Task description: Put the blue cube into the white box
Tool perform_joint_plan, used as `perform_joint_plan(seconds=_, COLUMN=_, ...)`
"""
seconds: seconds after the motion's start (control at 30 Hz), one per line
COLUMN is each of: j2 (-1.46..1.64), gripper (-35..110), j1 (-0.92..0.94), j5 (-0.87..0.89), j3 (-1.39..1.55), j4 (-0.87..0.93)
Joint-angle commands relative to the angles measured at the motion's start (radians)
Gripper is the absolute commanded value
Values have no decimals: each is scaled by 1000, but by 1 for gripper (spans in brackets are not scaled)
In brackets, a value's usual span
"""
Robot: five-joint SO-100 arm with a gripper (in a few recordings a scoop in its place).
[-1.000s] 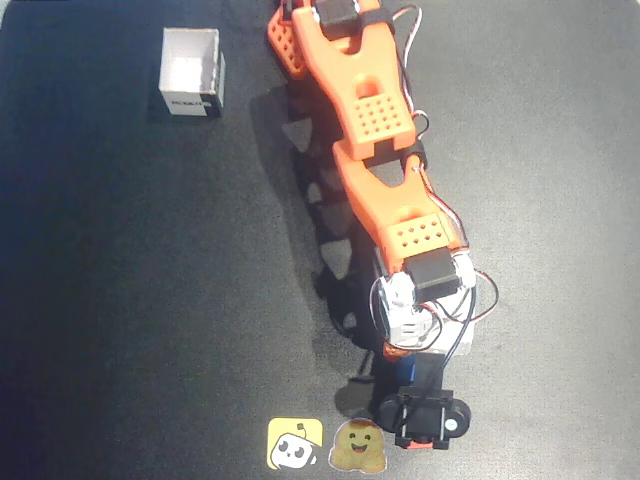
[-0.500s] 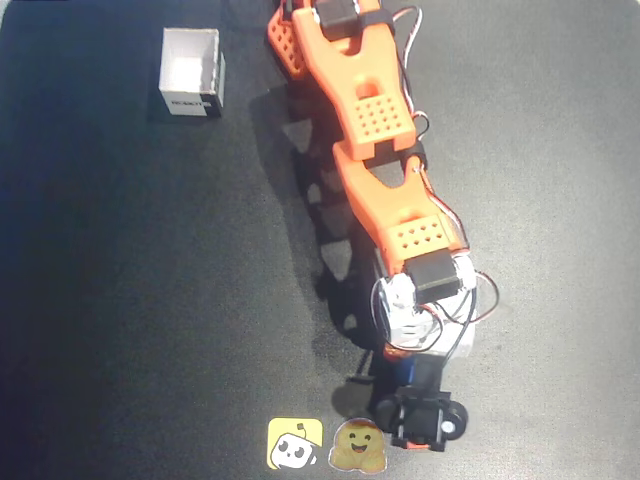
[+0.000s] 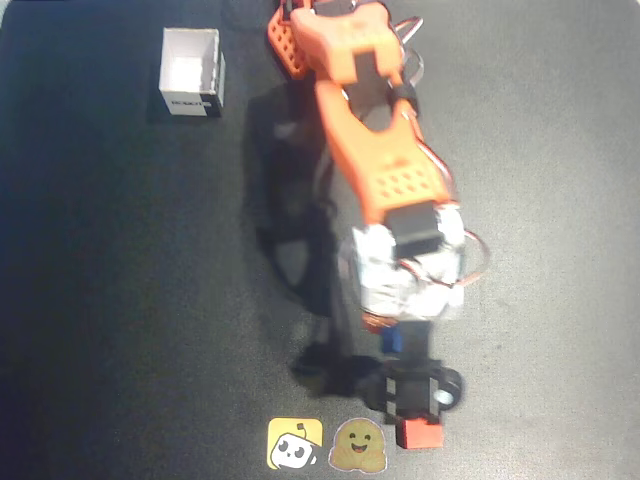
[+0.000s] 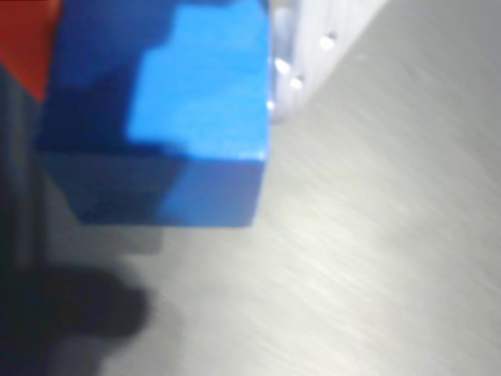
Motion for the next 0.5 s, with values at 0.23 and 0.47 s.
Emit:
perform_joint_plan(seconds=0.23, j2=482, gripper=0, j1=155, j5=-187, j3=405, j4=89)
perform_joint_plan(seconds=0.47, j2=802, gripper=0, j1=341, j5=-334, j3=706, j4=72)
